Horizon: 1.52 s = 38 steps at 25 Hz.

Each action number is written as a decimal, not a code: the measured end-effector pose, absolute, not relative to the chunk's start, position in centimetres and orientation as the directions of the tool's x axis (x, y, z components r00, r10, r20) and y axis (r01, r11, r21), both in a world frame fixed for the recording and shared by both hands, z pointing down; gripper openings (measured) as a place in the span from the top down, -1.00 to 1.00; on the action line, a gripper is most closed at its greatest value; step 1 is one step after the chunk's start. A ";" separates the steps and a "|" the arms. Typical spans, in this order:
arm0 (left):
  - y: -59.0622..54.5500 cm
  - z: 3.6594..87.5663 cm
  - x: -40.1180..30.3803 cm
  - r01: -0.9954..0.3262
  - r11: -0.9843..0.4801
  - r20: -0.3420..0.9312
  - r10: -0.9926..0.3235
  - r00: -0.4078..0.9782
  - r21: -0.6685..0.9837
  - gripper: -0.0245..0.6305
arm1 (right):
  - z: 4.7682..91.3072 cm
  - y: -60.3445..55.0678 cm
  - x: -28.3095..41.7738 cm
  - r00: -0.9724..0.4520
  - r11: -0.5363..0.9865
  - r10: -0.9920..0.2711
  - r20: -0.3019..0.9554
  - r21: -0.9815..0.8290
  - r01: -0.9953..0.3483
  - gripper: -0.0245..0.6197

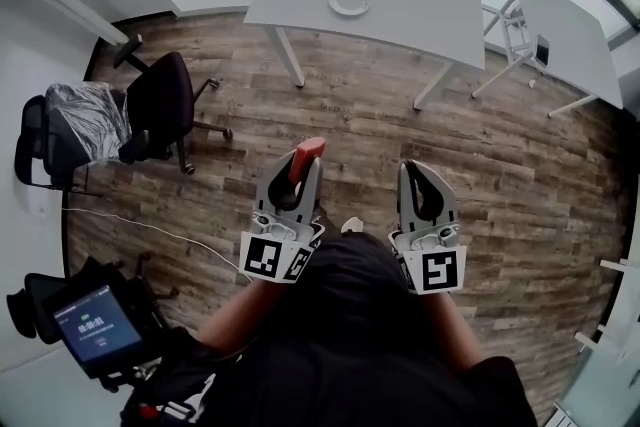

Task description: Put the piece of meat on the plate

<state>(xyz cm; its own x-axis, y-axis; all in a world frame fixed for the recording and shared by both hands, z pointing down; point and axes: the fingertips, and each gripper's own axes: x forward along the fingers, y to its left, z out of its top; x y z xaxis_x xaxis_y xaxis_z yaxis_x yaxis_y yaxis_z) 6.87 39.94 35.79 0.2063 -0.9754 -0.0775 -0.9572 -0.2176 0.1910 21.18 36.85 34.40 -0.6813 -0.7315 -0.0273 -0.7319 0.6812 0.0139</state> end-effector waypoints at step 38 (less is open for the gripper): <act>9.0 36.4 -7.7 -0.931 -0.295 -0.048 -0.955 0.292 0.214 0.64 | 33.2 6.3 3.5 -0.660 0.659 -0.752 -0.013 0.022 -0.752 0.90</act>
